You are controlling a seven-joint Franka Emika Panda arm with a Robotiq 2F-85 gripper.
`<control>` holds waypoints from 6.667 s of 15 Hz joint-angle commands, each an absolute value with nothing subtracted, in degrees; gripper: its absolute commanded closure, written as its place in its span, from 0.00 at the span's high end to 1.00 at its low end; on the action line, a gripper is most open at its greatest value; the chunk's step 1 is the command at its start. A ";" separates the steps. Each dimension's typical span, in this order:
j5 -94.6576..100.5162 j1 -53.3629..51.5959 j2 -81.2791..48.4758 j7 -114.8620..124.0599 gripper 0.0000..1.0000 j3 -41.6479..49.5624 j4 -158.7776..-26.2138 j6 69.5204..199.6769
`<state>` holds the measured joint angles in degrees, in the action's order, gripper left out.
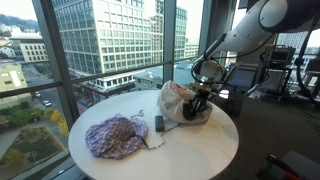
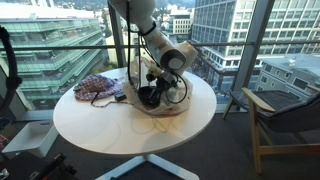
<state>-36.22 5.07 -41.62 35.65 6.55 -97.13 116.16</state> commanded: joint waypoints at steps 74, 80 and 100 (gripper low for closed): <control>2.69 -21.50 -33.96 50.18 0.31 -2.42 -103.92 136.26; -7.73 -17.13 -19.30 44.92 0.31 -7.33 -105.92 107.67; -12.67 -4.71 -27.92 43.75 0.31 1.64 -105.93 119.35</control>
<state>-15.27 -2.44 -25.70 43.71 1.36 -108.00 114.09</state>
